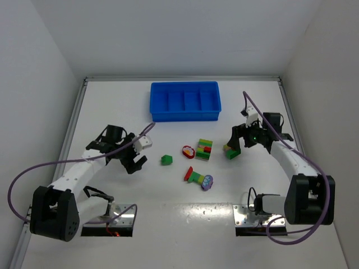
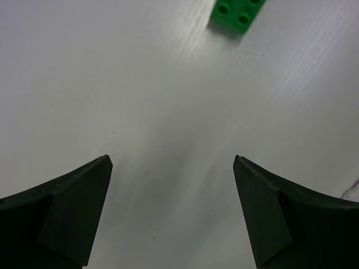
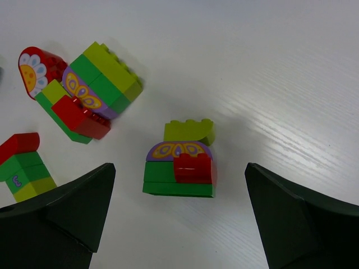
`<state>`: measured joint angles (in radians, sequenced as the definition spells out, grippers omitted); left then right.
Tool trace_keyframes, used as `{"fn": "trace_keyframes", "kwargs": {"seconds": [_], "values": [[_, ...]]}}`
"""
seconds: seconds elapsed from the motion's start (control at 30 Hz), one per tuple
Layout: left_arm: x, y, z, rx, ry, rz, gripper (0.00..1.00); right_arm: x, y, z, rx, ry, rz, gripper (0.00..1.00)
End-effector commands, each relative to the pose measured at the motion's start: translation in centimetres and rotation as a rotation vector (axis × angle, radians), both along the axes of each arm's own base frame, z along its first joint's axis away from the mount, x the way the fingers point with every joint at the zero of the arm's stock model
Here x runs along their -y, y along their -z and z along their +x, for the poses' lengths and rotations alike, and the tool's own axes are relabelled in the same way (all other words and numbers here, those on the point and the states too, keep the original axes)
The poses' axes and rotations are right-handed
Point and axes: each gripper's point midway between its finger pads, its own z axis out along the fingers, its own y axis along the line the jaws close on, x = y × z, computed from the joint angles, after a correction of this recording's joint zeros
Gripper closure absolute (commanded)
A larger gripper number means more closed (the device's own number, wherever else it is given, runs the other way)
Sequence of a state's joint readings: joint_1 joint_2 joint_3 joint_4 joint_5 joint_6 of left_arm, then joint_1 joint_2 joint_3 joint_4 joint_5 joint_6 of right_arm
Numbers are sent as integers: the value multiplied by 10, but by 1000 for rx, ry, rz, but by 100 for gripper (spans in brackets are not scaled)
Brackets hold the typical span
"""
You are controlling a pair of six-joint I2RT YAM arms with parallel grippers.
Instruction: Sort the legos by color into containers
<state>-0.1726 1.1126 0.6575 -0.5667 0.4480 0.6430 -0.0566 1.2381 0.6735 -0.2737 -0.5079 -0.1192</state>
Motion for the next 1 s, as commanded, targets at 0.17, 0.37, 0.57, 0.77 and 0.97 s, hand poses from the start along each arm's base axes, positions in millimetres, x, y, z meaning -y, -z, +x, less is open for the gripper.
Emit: {"fn": "trace_keyframes", "kwargs": {"seconds": [0.17, 0.37, 0.57, 0.77, 0.97], "values": [[28, 12, -26, 13, 304, -10, 6, -3, -4, 10, -1, -38, 11, 0], [57, 15, -17, 13, 436, -49, 15, -3, -4, 10, 4, -44, 5, 0], [81, 19, 3, 6, 447, -80, 17, -3, -3, 8, -5, -44, 6, 0], [99, 23, 20, 20, 429, -66, 17, -3, -6, 11, 4, -44, 5, 0], [109, 33, 24, 22, 427, -48, 18, -4, -6, 9, 0, -56, 7, 0]]}}
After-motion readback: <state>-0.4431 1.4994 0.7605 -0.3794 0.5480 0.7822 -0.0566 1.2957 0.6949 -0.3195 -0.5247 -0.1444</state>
